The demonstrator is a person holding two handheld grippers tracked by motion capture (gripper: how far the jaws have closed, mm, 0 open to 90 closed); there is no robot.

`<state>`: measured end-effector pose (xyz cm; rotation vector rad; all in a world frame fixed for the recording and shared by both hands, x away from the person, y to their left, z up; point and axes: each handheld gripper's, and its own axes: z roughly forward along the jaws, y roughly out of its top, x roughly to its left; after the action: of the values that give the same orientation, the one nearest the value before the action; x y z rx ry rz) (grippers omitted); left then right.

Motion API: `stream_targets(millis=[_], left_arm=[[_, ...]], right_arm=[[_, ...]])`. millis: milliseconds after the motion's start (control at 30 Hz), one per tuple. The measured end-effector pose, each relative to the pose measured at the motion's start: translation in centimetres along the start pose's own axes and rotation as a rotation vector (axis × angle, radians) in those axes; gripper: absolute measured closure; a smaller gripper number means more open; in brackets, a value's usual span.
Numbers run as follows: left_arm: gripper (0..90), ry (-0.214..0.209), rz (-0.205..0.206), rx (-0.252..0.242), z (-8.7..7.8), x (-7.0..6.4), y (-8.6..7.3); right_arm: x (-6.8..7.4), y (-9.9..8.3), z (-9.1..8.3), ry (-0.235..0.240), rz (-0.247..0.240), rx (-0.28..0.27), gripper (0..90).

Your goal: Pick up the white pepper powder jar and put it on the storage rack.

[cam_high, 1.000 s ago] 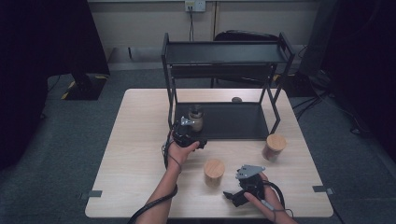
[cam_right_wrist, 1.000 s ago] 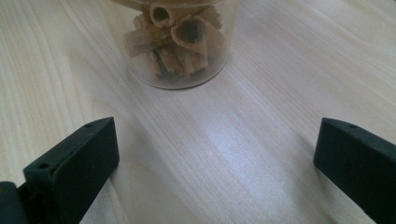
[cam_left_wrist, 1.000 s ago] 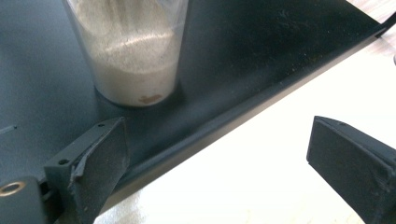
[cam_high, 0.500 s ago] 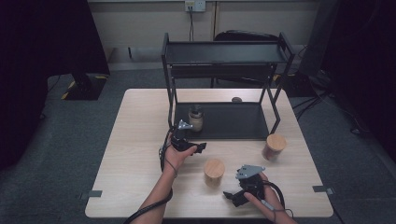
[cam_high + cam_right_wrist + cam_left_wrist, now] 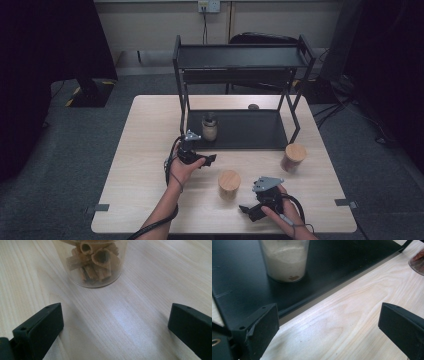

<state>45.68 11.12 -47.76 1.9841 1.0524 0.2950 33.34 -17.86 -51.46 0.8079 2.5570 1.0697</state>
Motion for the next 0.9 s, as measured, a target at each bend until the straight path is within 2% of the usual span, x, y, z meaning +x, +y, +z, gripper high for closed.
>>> stream_targets(millis=[333, 900], left_arm=[[2.7, 0.011, 0.006, -0.007, -1.3, 0.8, -0.9], [2.7, -0.016, 0.020, -0.008, -2.3, 1.2, -2.2]], right_arm=[[0.0, 0.0, 0.0, 0.000, 0.000, 0.000, 0.0], [0.0, 0.0, 0.0, 0.000, 0.000, 0.000, 0.0]])
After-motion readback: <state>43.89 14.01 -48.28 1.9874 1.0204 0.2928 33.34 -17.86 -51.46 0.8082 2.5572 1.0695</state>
